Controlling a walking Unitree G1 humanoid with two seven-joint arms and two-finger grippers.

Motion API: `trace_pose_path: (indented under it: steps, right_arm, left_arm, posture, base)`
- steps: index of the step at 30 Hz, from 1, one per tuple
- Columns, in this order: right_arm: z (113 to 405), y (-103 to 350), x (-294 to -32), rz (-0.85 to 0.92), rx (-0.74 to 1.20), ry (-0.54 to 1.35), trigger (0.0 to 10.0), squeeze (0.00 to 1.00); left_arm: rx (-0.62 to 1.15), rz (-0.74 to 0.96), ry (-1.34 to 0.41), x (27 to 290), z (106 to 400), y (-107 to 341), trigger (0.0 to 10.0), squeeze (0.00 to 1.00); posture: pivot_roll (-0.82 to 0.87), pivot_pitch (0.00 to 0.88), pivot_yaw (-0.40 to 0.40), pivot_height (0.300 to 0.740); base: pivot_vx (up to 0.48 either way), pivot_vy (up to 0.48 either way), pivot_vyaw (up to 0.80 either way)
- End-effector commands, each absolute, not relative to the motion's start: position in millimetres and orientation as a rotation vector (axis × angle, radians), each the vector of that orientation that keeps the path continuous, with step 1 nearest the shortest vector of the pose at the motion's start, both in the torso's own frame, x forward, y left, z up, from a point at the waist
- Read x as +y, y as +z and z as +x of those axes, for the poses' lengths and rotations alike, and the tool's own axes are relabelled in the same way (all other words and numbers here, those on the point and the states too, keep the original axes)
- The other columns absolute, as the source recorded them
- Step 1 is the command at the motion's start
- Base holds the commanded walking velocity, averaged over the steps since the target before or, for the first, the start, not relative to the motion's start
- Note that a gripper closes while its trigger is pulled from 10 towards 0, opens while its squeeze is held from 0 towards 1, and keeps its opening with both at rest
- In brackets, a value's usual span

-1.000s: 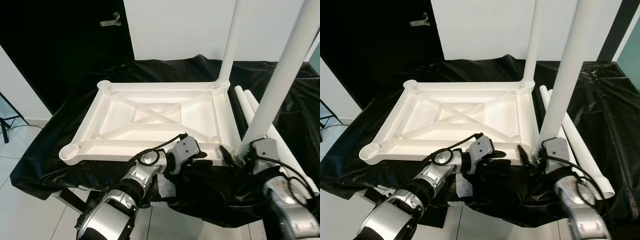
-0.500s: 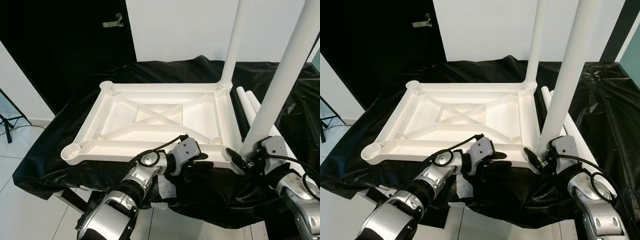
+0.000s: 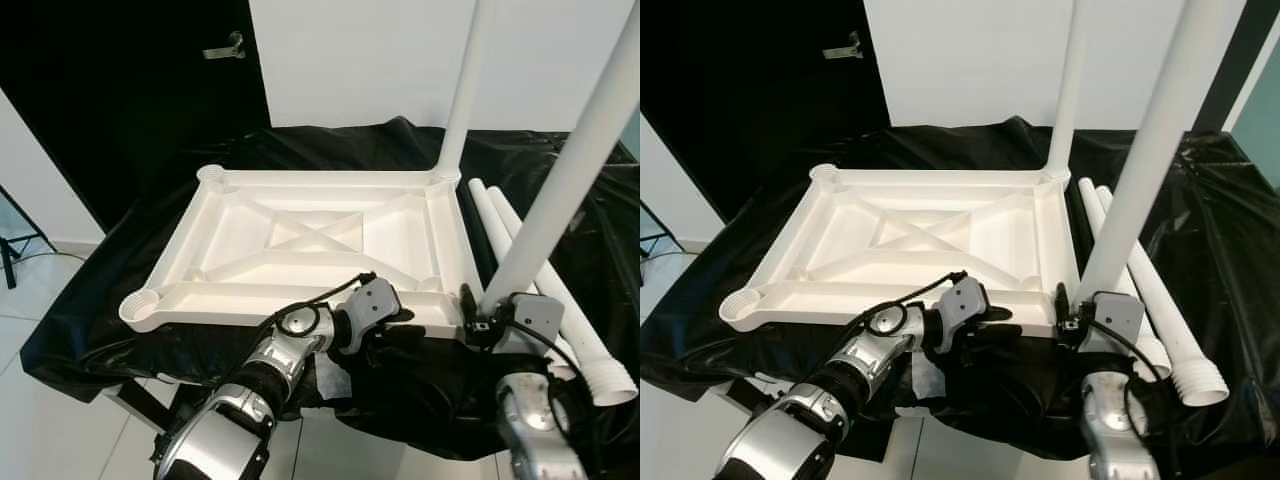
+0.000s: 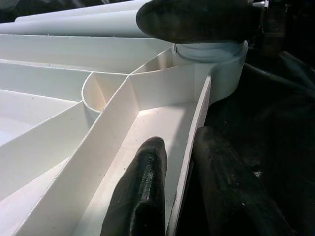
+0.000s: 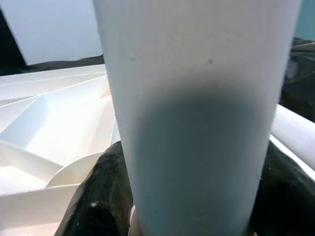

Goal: Building children table

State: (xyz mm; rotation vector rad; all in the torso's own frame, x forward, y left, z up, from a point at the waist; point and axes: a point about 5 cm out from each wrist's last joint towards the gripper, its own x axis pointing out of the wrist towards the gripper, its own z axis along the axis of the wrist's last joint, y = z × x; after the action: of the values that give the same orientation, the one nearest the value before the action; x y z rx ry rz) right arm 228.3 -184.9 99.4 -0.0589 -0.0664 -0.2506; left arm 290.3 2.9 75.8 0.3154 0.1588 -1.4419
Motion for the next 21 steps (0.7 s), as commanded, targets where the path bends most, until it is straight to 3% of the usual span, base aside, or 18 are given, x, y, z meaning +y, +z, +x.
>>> trace_pose_path:
  steps: [1,10,11,13,14,15,16,17,20,21]
  right_arm:
    - [220.8,80.8,-192.7,-0.031,0.035,-0.325,0.0,0.00]
    - [224.8,81.0,-191.1,-0.037,0.011,-0.385,0.0,0.00]
    - [228.0,84.2,-184.4,-0.049,-0.015,-0.347,10.0,0.00]
    - [228.9,85.5,-182.1,-0.058,-0.023,-0.336,10.0,0.00]
    - [229.7,87.1,-180.6,-0.050,-0.031,-0.320,10.0,0.83]
    - [230.5,87.9,-179.9,-0.042,-0.035,-0.310,10.0,0.83]
    - [231.7,88.8,-176.8,-0.011,-0.035,-0.273,10.0,1.00]
    - [231.9,91.1,-170.1,0.027,-0.040,-0.174,10.0,1.00]
    - [231.7,91.8,-168.0,0.035,-0.042,-0.144,10.0,1.00]
    - [230.2,92.0,-168.7,0.028,-0.043,-0.118,10.0,0.81]
  left_arm:
    - [0.398,0.320,-1.486,16.6,268.2,34.3,10.0,0.00]
    - [0.404,0.323,-1.482,17.0,268.2,33.4,10.0,0.00]
    - [0.402,0.322,-1.483,15.8,268.5,34.1,10.0,0.00]
    - [0.401,0.322,-1.483,15.5,268.6,34.2,10.0,0.00]
    - [0.401,0.323,-1.484,15.6,268.5,34.2,10.0,0.00]
    - [0.401,0.323,-1.483,15.5,268.6,34.2,10.0,0.00]
    - [0.401,0.324,-1.484,15.6,268.5,34.1,10.0,0.00]
    - [0.402,0.324,-1.486,15.5,268.3,33.9,10.0,0.00]
    - [0.402,0.324,-1.486,15.5,268.2,33.8,10.0,0.00]
    - [0.401,0.323,-1.485,15.3,268.2,34.0,10.0,0.00]
  posture:
    - [-0.15,0.000,0.043,0.740]
    - [-0.15,0.000,0.047,0.740]
    - [-0.15,0.000,0.047,0.740]
    - [-0.15,0.000,0.047,0.740]
    - [-0.15,0.000,0.047,0.740]
    - [-0.16,0.000,0.049,0.740]
    - [-0.16,0.000,0.048,0.740]
    - [-0.16,0.000,0.046,0.740]
    - [-0.16,0.000,0.046,0.740]
    - [-0.16,0.000,0.045,0.740]
  base:
    - [0.000,0.000,0.00]
    - [0.000,0.000,0.00]
    - [0.000,0.000,0.00]
    - [0.000,0.000,0.00]
    - [0.000,0.000,0.00]
    - [0.000,0.000,0.00]
    - [0.000,0.000,0.00]
    - [0.000,0.000,0.00]
    - [0.000,0.000,0.00]
    - [0.000,0.000,0.00]
